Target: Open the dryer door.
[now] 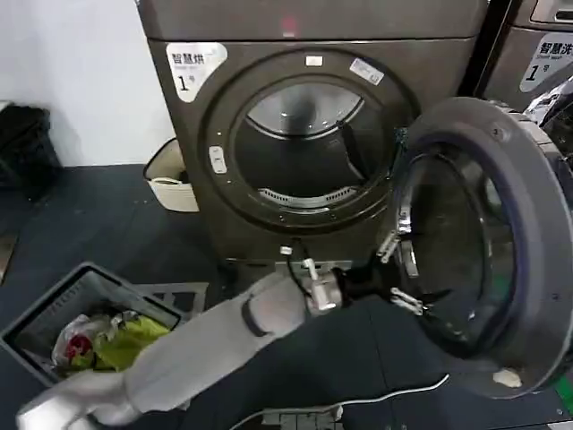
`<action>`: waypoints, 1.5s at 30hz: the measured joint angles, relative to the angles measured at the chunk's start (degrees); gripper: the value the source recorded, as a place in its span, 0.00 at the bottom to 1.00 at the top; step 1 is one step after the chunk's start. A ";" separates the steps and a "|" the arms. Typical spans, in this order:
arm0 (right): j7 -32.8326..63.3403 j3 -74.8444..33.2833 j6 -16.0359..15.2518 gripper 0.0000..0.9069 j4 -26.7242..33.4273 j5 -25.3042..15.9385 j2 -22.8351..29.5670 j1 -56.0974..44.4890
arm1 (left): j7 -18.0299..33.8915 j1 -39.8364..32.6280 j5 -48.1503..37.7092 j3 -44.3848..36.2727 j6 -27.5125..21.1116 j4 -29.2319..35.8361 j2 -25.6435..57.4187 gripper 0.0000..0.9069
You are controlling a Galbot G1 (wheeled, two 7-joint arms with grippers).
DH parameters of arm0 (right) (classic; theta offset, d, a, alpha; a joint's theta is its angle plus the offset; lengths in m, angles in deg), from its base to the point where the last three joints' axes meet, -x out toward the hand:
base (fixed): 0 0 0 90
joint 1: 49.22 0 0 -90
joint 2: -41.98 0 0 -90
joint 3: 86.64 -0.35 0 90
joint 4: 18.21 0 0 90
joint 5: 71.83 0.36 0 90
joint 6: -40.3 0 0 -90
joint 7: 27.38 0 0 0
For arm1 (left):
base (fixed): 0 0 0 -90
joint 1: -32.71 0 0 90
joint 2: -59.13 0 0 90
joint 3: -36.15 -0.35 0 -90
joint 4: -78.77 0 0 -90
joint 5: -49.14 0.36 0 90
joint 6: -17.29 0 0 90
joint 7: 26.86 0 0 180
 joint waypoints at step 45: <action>18.44 -34.23 -5.37 1.00 -40.80 -4.89 43.33 -20.98 | 7.97 -5.26 15.14 2.56 0.07 -29.98 -22.31 1.00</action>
